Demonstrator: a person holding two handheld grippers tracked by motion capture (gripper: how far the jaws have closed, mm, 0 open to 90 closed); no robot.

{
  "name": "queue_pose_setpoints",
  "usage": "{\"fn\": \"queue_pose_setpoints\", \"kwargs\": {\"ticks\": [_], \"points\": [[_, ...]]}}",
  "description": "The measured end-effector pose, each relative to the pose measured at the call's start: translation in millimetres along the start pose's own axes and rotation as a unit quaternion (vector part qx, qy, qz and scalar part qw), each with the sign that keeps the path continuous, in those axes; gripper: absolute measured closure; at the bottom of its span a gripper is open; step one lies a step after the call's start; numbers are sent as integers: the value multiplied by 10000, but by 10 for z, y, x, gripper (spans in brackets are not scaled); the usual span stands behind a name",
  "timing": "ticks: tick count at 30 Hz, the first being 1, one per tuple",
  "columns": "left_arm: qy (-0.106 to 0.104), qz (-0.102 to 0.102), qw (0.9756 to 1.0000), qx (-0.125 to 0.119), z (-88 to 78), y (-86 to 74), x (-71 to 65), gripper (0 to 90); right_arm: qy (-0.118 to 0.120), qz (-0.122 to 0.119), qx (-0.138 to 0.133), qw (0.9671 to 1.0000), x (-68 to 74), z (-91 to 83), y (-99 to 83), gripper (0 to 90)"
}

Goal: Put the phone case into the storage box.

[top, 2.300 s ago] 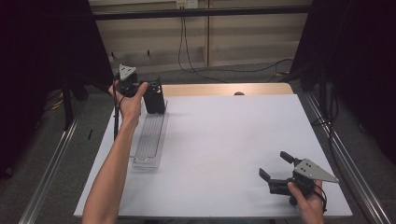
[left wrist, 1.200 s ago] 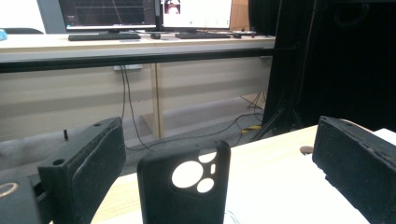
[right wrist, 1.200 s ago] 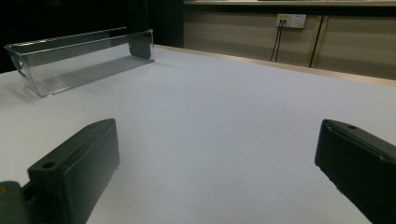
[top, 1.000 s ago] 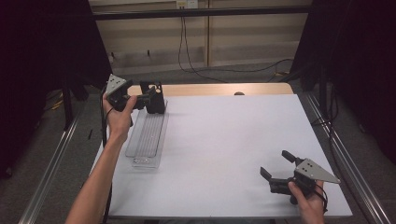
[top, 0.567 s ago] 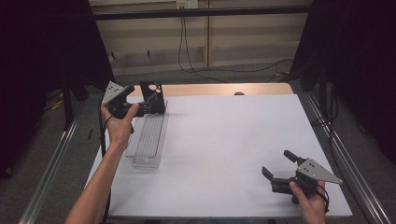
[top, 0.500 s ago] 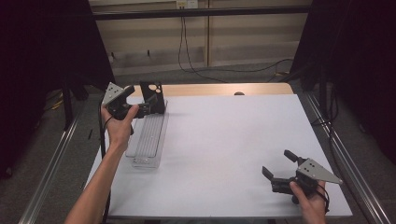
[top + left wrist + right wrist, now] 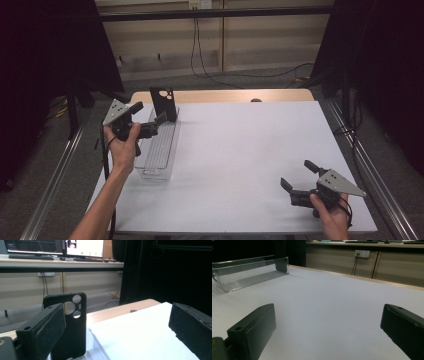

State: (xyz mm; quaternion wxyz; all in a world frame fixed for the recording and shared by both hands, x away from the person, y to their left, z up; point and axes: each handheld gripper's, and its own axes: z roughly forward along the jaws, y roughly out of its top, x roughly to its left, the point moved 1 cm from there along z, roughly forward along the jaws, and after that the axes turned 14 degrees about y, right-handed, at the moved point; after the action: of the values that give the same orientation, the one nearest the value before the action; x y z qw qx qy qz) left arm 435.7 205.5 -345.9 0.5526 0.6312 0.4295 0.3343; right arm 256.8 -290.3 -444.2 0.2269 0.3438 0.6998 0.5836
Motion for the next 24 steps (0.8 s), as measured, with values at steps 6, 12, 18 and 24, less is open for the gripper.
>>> {"fn": "queue_pose_setpoints", "kwargs": {"ticks": [6,12,18,24], "points": [[26,198,9998,28,-187,-37,-36,12,-6,-33,-6,10000,17,10,10,0],[81,182,9998,-13,-320,-126,-61,12,-17,-44,-28,10000,12,-1,16,0],[-36,220,9997,59,-392,-240,-71,11,-44,-54,-60,10000,16,-13,23,0],[25,171,9998,38,-460,-327,-32,11,-37,-40,-56,10000,17,-11,20,0]]}}
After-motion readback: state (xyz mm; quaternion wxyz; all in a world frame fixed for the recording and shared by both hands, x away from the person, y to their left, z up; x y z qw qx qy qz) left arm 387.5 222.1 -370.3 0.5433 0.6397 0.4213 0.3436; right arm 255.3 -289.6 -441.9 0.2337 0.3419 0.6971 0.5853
